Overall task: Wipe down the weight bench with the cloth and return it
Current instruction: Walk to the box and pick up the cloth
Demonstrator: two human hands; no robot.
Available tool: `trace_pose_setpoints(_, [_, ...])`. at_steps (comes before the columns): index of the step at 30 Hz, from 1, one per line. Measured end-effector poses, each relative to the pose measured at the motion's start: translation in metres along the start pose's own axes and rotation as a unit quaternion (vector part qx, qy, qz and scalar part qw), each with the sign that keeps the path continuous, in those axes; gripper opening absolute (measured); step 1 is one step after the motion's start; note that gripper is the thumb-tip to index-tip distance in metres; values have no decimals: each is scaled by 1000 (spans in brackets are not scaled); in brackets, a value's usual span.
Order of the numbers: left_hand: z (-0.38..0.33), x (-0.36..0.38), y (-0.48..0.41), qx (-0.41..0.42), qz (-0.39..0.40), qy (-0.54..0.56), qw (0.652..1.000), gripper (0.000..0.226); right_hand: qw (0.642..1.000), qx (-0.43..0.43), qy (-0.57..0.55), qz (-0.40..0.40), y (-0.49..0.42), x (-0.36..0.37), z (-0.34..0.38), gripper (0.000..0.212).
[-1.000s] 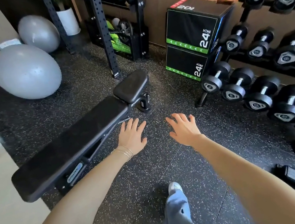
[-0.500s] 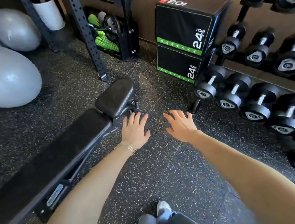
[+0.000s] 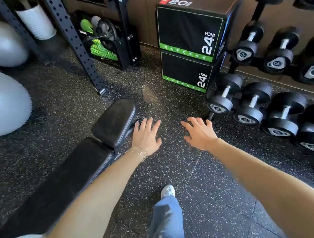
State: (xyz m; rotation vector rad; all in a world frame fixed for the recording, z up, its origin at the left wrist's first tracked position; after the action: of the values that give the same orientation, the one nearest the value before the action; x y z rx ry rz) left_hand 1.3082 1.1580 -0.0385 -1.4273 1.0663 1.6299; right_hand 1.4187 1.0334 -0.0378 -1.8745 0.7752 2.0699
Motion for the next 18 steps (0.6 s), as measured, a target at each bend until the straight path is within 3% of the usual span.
trace_pose_setpoints(18, [76,-48,-247,20,-19,14,1000,68,999,31,-4,-14,-229,-76,-67,61])
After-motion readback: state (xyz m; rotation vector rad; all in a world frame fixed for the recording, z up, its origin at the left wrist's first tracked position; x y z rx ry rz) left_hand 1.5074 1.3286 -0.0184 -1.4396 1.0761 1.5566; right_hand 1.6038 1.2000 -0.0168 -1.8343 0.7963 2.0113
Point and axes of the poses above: each hand's wrist, its own y-axis away from the middle knuckle, its own x-axis out of the palm, z = x × y, the point moved 9 cm from there along -y, towards the middle knuckle, and after that the axes turned 1 degree about z, right-handed, at the moved point
